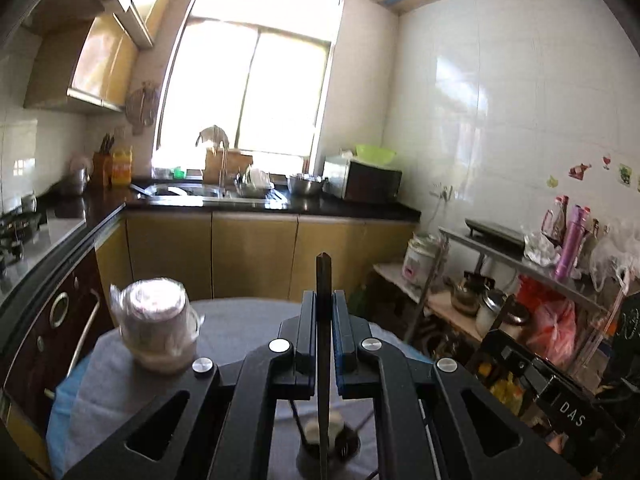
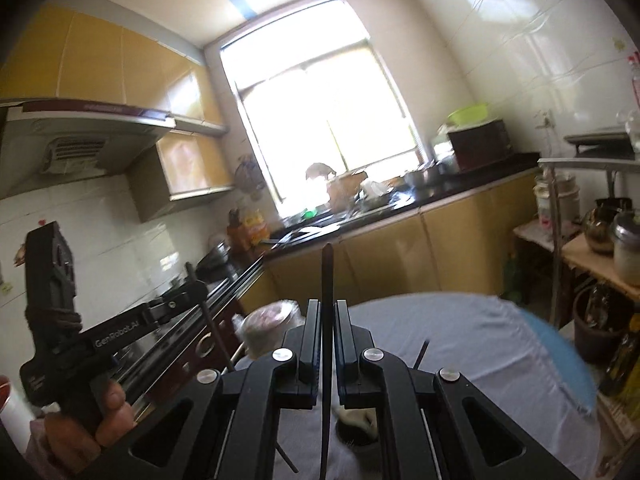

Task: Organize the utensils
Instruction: 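Lift both held chopsticks upright and carry them over the black cup, then lower both chopsticks into the black cup and open both tools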

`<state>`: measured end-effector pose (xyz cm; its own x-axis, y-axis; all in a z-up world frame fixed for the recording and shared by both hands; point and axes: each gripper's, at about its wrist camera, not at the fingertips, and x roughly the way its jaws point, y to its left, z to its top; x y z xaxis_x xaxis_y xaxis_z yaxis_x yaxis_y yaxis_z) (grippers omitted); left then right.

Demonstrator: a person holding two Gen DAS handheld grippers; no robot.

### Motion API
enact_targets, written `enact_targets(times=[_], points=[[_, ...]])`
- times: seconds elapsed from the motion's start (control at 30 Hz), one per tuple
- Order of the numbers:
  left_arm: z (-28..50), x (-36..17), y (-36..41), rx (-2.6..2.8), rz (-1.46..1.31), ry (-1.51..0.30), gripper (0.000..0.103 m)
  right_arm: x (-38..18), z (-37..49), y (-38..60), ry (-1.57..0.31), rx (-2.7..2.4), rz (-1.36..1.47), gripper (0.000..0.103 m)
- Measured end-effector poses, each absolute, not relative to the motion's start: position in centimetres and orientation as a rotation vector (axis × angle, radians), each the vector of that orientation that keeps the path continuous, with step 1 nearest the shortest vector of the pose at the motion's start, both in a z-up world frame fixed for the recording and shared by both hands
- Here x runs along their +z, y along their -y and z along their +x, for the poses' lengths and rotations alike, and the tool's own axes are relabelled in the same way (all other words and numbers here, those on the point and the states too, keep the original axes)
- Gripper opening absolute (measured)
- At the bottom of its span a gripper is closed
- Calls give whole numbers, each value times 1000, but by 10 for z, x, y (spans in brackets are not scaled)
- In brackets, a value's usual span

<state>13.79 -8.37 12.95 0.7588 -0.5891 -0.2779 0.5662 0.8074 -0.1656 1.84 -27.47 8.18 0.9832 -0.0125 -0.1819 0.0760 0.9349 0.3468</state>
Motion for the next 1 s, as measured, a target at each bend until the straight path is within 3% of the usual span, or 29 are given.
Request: enact_targets(times=[0.47, 0.73, 0.8, 0.83, 0.87, 0.93, 1.0], points=[[180, 74, 129, -552, -74, -346, 7, 49, 81, 280, -211, -179, 281, 6], [184, 33, 124, -564, -68, -480, 7, 14, 85, 268, -325, -129, 255, 7], [182, 29, 119, -576, -72, -514, 13, 8, 82, 268, -352, -102, 274, 8], [179, 27, 115, -580, -75, -527, 22, 5, 79, 268, -368, -97, 282, 12], [176, 26, 109, -582, -78, -533, 39, 3, 76, 270, -377, -96, 288, 22], [164, 27, 94, -582, -82, -522, 57, 0, 63, 275, -378, -87, 319, 35], [148, 27, 77, -578, -69, -500, 58, -3, 45, 280, -363, -84, 345, 42]])
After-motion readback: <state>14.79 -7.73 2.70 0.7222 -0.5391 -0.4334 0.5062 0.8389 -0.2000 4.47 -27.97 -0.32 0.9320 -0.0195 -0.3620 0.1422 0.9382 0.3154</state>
